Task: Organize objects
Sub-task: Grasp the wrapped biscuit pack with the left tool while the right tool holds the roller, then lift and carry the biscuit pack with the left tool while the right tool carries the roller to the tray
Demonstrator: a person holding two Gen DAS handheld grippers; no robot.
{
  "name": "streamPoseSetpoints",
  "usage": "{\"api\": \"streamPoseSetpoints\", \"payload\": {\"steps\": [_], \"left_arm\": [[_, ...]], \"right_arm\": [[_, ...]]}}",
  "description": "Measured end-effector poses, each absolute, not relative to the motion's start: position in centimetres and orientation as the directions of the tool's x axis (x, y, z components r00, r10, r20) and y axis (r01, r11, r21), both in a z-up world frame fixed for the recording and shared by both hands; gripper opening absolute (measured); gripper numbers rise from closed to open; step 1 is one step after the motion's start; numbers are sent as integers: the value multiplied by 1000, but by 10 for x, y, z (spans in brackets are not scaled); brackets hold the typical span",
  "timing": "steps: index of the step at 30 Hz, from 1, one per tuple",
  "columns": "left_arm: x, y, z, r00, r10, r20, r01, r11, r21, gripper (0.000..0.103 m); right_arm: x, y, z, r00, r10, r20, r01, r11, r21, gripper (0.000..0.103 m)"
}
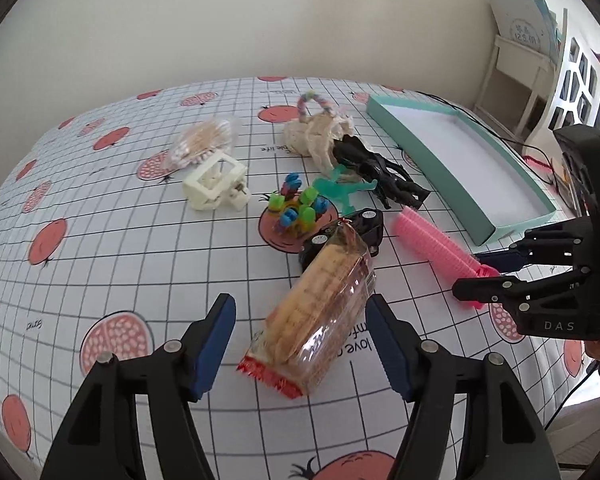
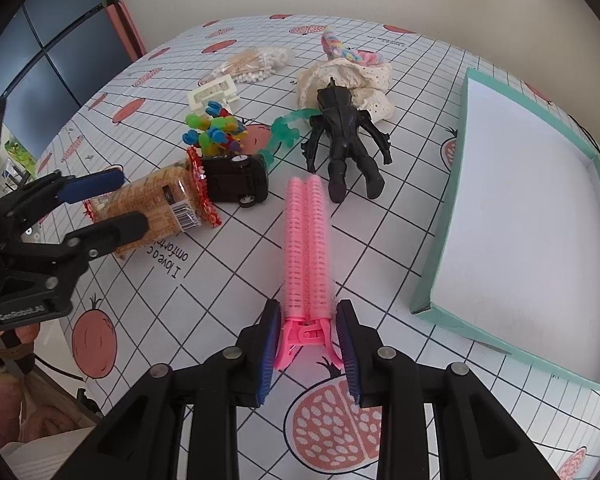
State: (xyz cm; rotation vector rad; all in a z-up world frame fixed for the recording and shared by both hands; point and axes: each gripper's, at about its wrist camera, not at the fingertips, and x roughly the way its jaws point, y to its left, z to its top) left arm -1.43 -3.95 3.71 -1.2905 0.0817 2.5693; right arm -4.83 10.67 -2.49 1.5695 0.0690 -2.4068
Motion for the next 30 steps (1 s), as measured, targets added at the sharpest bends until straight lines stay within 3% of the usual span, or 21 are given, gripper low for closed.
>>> {"api": "streamPoseSetpoints", "payload": {"steps": [8,11,18,30], "left_arm": [[-16,-32,30,-552,230,-802,-287,-955,-76,68],[-14,-31,31,-550,238,-800,-303,-950,-74,55],[-8,-23,37,-550,258,-794,-346,-936,-64,37],[3,-18,50,-573,271,-773,-350,-934,-68,23]], "right_arm": [[-55,105,-25,-383,-195,-903,249,-963,102,33],[-56,104,-25,-383,-192,-904,254,-962,97,29],[-53,100,-24,-377,-192,-906,270,-959,90,29],[-45,101,-13,-398,-189,-898,276,-958,80,28]]}}
